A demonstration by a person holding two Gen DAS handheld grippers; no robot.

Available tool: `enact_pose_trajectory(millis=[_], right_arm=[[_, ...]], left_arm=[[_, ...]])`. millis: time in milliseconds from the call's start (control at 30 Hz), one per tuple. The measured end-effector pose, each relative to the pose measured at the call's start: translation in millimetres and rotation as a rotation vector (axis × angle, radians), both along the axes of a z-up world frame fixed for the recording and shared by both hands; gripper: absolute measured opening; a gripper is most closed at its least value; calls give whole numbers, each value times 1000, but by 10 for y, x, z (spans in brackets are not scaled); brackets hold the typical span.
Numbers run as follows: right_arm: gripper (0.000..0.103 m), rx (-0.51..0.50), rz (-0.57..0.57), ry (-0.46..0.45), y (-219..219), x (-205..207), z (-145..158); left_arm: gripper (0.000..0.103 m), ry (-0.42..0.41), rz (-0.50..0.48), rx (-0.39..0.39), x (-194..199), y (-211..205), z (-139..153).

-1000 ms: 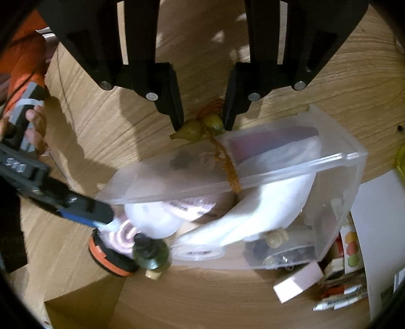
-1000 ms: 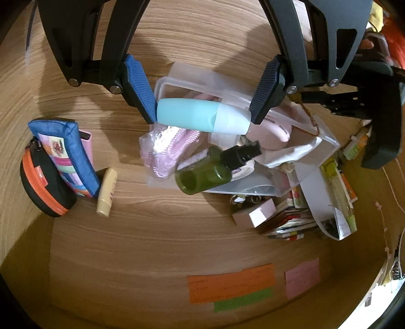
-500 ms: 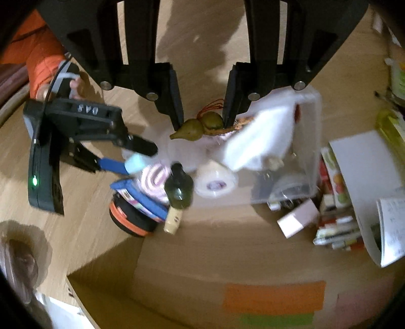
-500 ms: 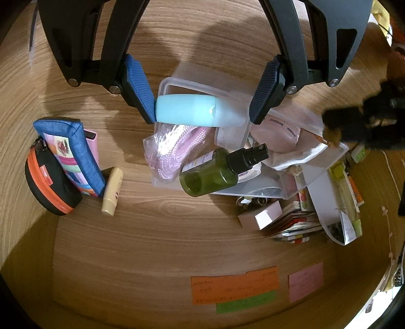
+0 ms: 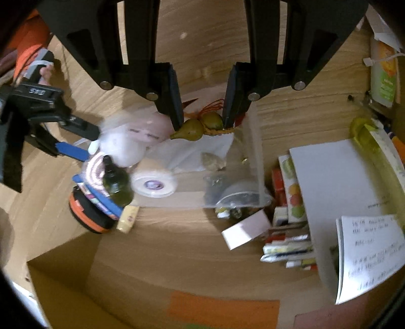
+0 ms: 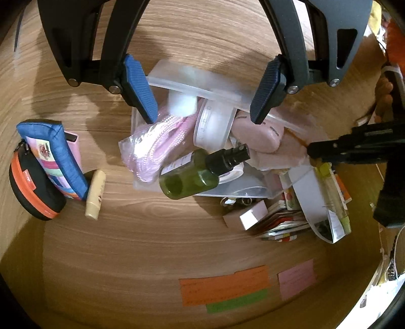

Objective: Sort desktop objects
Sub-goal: 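Open both grippers to drop the ornament and tube into the box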

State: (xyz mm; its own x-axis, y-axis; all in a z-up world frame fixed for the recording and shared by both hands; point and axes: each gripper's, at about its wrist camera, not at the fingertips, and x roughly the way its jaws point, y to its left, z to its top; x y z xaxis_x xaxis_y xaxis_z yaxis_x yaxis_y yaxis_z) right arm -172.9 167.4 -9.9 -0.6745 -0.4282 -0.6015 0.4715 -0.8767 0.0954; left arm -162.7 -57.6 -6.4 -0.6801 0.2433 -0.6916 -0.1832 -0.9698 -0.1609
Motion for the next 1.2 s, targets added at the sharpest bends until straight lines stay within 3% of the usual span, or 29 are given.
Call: enact_pose_trajectory(millis=[167, 300, 633, 800, 933, 1067, 1133, 1200], right_arm=[[73, 13, 9, 8, -46, 45, 9], [73, 20, 14, 11, -77, 70, 14], [73, 15, 16, 20, -102, 161, 66], [81, 27, 8, 43, -97, 269, 127], [82, 30, 5, 56, -81, 371, 191], [86, 30, -1, 60, -59, 487, 247], [86, 33, -6, 65, -46, 555, 278], [87, 25, -7, 65, -35, 609, 306]], left_arm=[[32, 11, -11, -31, 42, 59, 15], [42, 9, -34, -28, 126, 55, 64], [46, 42, -30, -67, 328, 70, 135], [54, 78, -14, -75, 423, 86, 179], [70, 121, 8, -80, 514, 98, 234], [79, 173, 29, -87, 636, 126, 286], [90, 182, 40, -71, 685, 131, 293], [93, 180, 45, -54, 718, 139, 288]])
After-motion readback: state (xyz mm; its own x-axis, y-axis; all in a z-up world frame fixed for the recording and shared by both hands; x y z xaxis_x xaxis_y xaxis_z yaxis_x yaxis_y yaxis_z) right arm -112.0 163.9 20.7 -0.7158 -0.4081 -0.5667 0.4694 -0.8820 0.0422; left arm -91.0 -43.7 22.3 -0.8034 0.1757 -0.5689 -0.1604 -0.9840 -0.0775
